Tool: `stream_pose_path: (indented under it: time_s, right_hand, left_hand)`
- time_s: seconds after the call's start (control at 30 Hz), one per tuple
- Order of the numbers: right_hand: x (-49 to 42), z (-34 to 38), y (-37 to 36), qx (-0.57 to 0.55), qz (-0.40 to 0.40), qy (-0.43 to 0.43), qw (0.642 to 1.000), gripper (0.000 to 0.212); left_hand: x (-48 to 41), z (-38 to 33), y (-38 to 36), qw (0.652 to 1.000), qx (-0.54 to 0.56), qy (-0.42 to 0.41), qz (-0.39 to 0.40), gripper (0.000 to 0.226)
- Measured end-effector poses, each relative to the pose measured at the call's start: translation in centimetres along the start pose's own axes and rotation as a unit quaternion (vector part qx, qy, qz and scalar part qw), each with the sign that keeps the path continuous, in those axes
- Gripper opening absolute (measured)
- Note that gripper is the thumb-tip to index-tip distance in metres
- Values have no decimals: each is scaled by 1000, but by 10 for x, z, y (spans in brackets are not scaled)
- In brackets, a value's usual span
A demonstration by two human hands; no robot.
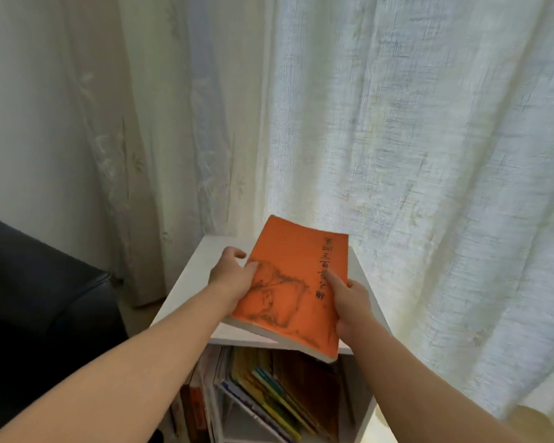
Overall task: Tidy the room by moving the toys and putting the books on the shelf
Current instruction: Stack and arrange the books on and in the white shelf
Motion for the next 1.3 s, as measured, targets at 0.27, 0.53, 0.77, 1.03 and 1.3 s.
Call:
stream_pose_path:
  time_s: [0.27, 0.53, 0.77, 1.03, 1.3]
  right_hand:
    - [-49, -21, 1, 196, 30, 39, 979, 28]
    - [-58, -45, 1, 329, 30, 92, 939, 34]
    - [-58, -43, 5, 288, 37, 56, 955, 29]
    - [-49, -41, 9, 267, 57, 59, 960, 22]
    - [-48, -36, 16, 211, 39, 13, 977, 25]
  left_hand:
    - [-41, 48, -34, 995, -88, 46, -30, 19]
    - [-40, 55, -60, 840, -493, -222, 35, 37]
    - [-10, 61, -75, 782, -520, -234, 251, 112]
    - [-6, 55, -64, 762, -526, -314, 212, 111]
    - [0, 52, -49, 856, -341, -388, 4, 31]
Point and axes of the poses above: each hand's wrist, its own x-axis away from the middle knuckle, its own y-axis out of the back of the hand, z = x × y, the point moved 4 cm from there along -x, towards the middle knuckle, and after that the axes turned 4 degrees about -y, right-handed, at the moved point
